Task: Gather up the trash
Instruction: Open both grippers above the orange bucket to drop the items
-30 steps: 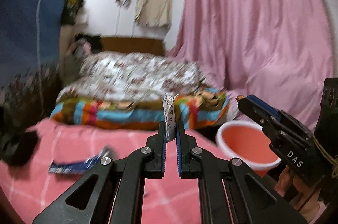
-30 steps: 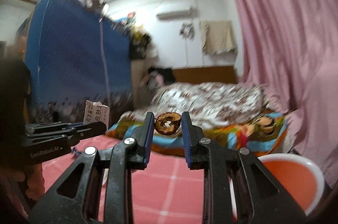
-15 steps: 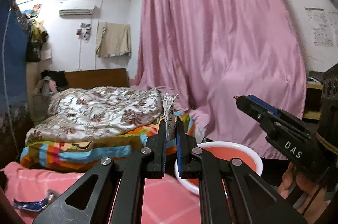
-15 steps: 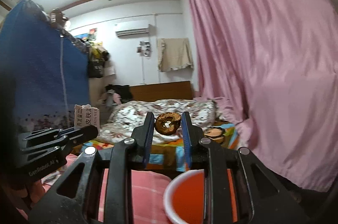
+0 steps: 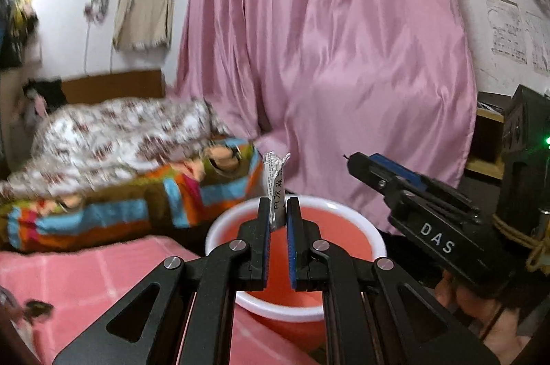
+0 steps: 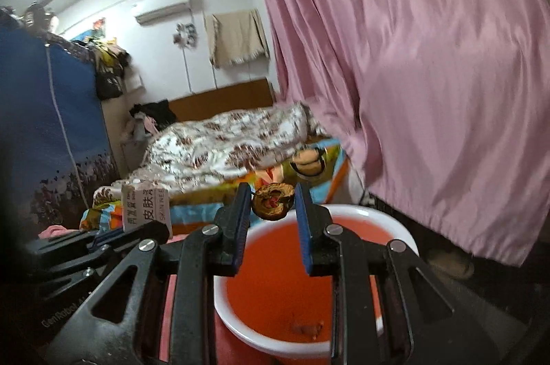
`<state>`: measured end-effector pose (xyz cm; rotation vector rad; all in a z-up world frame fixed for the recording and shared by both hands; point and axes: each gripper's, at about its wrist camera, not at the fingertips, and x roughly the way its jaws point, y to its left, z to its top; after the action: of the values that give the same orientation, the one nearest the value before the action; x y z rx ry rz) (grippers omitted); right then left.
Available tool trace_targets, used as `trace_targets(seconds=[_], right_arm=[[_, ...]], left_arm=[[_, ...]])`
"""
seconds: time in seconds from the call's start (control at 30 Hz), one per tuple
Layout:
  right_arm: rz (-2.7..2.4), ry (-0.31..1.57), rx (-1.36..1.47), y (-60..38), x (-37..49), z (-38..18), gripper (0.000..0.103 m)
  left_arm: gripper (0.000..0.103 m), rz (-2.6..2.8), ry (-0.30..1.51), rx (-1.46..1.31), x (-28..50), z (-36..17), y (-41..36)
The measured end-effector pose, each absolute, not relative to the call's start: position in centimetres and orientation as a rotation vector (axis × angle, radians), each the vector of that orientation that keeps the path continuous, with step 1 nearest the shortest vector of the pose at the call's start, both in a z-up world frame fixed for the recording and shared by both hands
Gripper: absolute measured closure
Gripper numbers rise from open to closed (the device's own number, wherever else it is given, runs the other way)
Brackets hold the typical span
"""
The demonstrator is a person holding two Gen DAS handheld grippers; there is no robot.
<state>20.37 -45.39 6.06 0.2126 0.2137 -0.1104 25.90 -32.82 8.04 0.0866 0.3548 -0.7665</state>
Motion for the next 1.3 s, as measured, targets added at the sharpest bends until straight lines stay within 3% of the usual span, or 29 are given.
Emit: trace_targets(seconds=[0.3, 0.97, 1.03, 1.17, 1.3], right_arm=[[-0.140, 0.366, 0.239, -46.9, 22.5, 3.3, 0.070], [-0.121, 0.519, 0.246, -47.0, 24.5, 0.8, 0.069], [-0.121, 0.522, 0.251, -47.1, 24.5, 0.7, 0.069], [-0.126, 0.526, 0.253, -47.1, 24.5, 0.8, 0.069], [-0.133, 0.527, 0.253, -47.0, 24.4, 0.9, 0.067]], left_arm=[[0.097, -0.807, 0.616, 0.056, 28.7, 5.1, -35.0], [0.095, -0.759, 0.829, 0.046, 31.5, 1.5, -35.4], [0.092, -0.758, 0.837, 0.044, 31.6, 1.4, -35.4], [0.075, -0.753, 0.845, 0.012, 31.9, 1.3, -34.8], [0.074, -0.737, 0.835, 0.001, 31.8, 1.8, -34.3]])
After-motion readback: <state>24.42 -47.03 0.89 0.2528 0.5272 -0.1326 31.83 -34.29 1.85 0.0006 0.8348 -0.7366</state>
